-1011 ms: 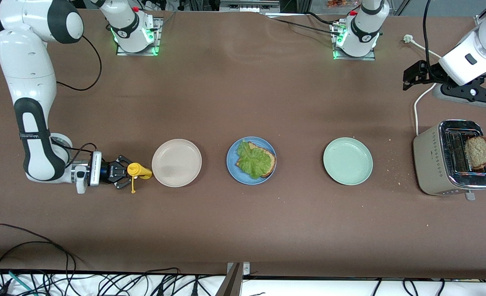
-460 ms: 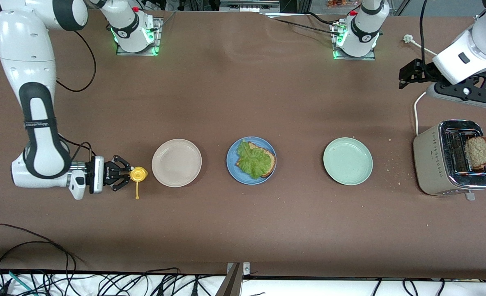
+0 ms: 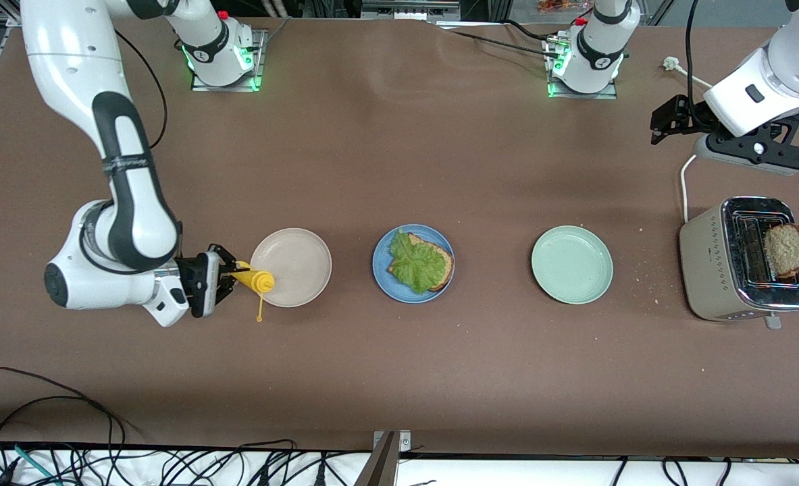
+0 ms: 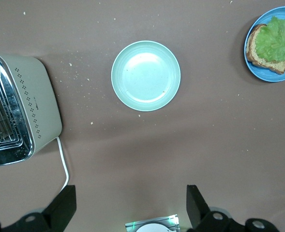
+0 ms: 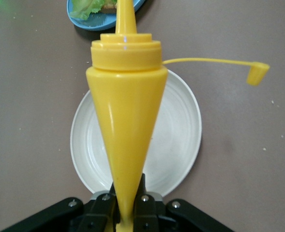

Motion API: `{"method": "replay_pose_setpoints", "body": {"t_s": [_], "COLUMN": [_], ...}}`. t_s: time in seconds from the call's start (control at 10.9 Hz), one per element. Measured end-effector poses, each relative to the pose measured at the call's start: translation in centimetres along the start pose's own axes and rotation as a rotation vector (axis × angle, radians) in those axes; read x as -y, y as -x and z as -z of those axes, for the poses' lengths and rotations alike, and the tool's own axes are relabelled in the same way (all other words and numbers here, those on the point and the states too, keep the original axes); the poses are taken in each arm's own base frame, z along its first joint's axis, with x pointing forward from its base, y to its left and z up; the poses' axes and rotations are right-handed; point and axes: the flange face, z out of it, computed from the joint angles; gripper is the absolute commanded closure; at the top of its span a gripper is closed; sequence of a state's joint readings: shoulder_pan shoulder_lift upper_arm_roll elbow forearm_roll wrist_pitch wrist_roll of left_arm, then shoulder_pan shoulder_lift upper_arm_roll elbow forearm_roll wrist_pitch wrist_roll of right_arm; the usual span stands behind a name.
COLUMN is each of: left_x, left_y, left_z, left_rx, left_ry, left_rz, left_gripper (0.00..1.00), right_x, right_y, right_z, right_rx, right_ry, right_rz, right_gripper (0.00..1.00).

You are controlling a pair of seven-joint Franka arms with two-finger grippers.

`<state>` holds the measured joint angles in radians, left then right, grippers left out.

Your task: Make sandwich in blue plate with both arms

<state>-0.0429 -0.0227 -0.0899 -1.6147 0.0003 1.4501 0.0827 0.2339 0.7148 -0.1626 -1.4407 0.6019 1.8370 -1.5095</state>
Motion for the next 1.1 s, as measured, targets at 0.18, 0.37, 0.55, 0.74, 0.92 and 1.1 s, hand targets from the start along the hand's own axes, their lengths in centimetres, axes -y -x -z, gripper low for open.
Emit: {"method": "replay_pose_setpoints", "body": {"t_s": [0.18, 0.37, 0.55, 0.74, 0.92, 1.1], "left_x": [0.0, 0.0, 0.0, 0.1, 0.3, 0.6], "left_y": [0.0, 0.1, 0.1, 0.1, 0.1, 0.2], "left_z": [0.0, 0.0, 0.0, 0.1, 0.1, 0.1], "left_rx": [0.001, 0.001, 0.001, 0.001, 0.001, 0.006], "left_ry": [0.000, 0.000, 0.000, 0.000, 0.001, 0.002], "left_rz": [0.001, 0.001, 0.001, 0.003, 0.006, 0.011], "left_gripper": [0.00, 0.00, 0.00, 0.00, 0.00, 0.00], "right_x": [2.1, 4.9, 8.6, 12.3, 15.5, 17.6], "right_y": [-4.0, -8.9, -14.8, -19.4, -22.4, -23.7], "right_z": [0.4, -0.6, -3.8, -7.4, -10.2, -12.3], "right_rx": [0.122, 0.269, 0.414, 0.531, 0.640, 0.745], "right_ry": [0.030, 0.080, 0.153, 0.229, 0.296, 0.349], "right_rz": [-0.041, -0.093, -0.136, -0.131, -0.099, -0.064], "right_gripper": [1.00, 1.00, 1.00, 1.00, 1.00, 1.00]}}
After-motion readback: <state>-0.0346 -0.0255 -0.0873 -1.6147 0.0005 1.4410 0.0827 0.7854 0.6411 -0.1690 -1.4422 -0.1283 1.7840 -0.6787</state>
